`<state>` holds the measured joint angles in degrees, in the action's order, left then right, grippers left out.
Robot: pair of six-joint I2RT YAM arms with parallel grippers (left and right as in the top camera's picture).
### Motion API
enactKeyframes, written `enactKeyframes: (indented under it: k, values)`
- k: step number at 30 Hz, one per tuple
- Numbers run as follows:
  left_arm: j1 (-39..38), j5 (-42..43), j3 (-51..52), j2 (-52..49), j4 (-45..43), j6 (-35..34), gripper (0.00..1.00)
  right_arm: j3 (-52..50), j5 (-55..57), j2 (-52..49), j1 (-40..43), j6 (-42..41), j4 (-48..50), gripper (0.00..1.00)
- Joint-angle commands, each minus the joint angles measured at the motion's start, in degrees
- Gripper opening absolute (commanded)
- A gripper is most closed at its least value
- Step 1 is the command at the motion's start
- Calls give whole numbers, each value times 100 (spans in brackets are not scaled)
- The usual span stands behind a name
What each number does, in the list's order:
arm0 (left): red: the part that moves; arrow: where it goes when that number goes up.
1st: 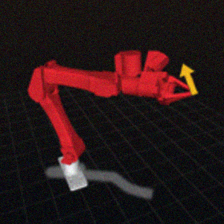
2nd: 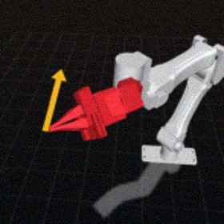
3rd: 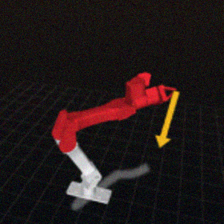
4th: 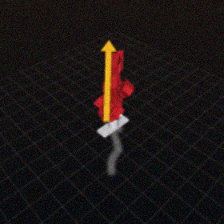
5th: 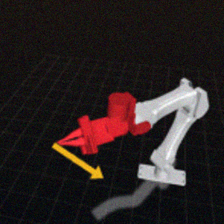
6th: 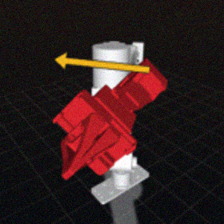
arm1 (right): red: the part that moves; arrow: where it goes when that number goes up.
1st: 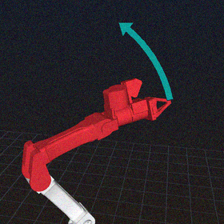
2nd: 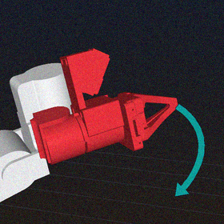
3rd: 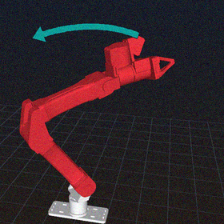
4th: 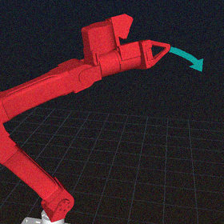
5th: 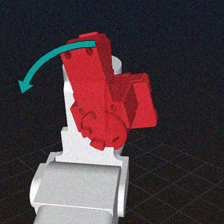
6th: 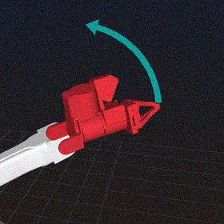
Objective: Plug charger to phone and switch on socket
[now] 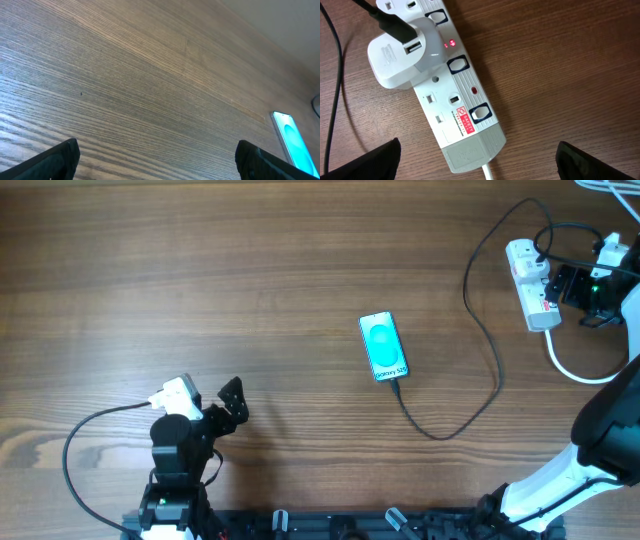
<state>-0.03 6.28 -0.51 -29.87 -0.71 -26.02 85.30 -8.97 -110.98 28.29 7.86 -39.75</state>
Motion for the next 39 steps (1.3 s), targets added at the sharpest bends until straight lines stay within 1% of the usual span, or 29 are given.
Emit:
enactKeyframes:
  k: [1,2,7,13,19,21,27,39]
  values:
    - [4,-223,20,470,328,15,100,-24,-11,-17,7,103,9,100]
    - [4,-297,20,702,533,33,100,-24,-11,-17,7,103,9,100]
    - [-13,-262,20,1757,511,627,100,-24,-11,-17,7,103,11,100]
    - [-11,-271,20,2719,516,1932,100,-24,-11,-17,7,103,11,100]
    - [-11,-444,20,2970,527,3134,100,-24,-11,-17,7,103,11,100]
    - [-13,-448,20,2970,527,3224,100,-24,-11,-17,7,101,11,100]
    - [-164,-448,20,2970,527,3174,100,-24,-11,-17,7,103,11,100]
    - [-173,-424,20,2959,509,3139,100,-24,-11,-17,7,103,11,100]
